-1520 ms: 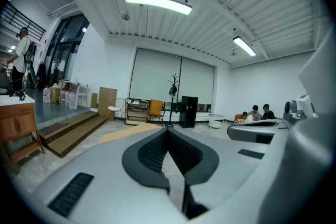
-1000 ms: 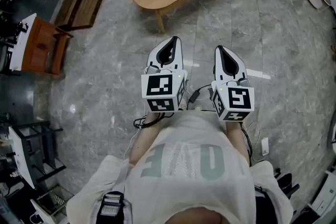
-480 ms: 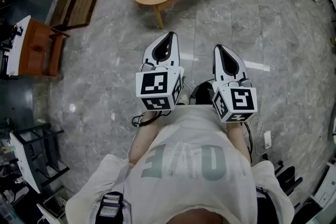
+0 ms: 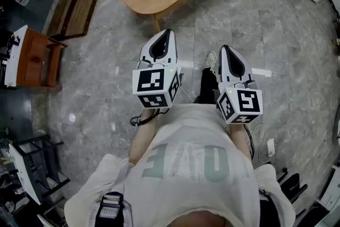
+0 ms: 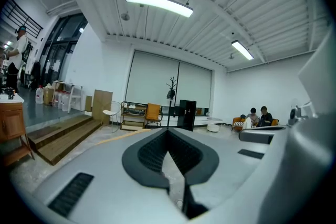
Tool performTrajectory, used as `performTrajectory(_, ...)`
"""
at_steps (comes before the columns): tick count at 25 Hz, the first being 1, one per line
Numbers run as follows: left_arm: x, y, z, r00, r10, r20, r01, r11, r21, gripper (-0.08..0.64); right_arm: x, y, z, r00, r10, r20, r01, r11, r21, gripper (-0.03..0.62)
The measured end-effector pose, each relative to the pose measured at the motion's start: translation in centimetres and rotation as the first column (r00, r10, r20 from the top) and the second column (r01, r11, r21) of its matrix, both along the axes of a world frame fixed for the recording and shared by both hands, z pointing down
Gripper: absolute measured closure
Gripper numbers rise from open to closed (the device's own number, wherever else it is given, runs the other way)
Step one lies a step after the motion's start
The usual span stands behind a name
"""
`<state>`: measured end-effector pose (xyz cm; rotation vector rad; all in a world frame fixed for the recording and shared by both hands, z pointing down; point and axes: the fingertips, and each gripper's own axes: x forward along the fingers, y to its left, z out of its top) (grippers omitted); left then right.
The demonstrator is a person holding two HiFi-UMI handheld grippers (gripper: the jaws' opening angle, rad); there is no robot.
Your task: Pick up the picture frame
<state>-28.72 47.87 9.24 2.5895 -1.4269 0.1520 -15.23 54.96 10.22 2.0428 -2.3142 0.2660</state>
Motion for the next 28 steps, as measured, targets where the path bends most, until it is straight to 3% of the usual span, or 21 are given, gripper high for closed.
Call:
performTrajectory(5,2.0,-4.0,1.4,1.000,-0.006,-0.031,0.007,1.000,0.026,0.551,1.8,-4.5,1.4,1.000,-0.023,0.005,0.022,0.998,0.055,0.588)
performTrajectory(11,7.3,-12.2,0.5,0.999,0.011,-0.035,-0.006,0.992,0.125,0.551,4.0,-13.6,3.6,0.997,-0.077,-0.025,0.079,0.993,0.091,0.588)
performTrajectory(21,17.1,-28.2,1.7,0.998,-0.056,-0.033,0.058,0.995,0.080,0.551,14.3,-31.4,2.9,0.988,-0.148,-0.052,0.152,0.986,0.076,0.588)
performTrajectory(28,22.0,-40.4,0.2,0.987,-0.156,-0.028,0.156,0.988,0.018,0.551,19.6,-43.6,1.7,0.965,-0.259,-0.024,0.259,0.966,-0.013,0.588)
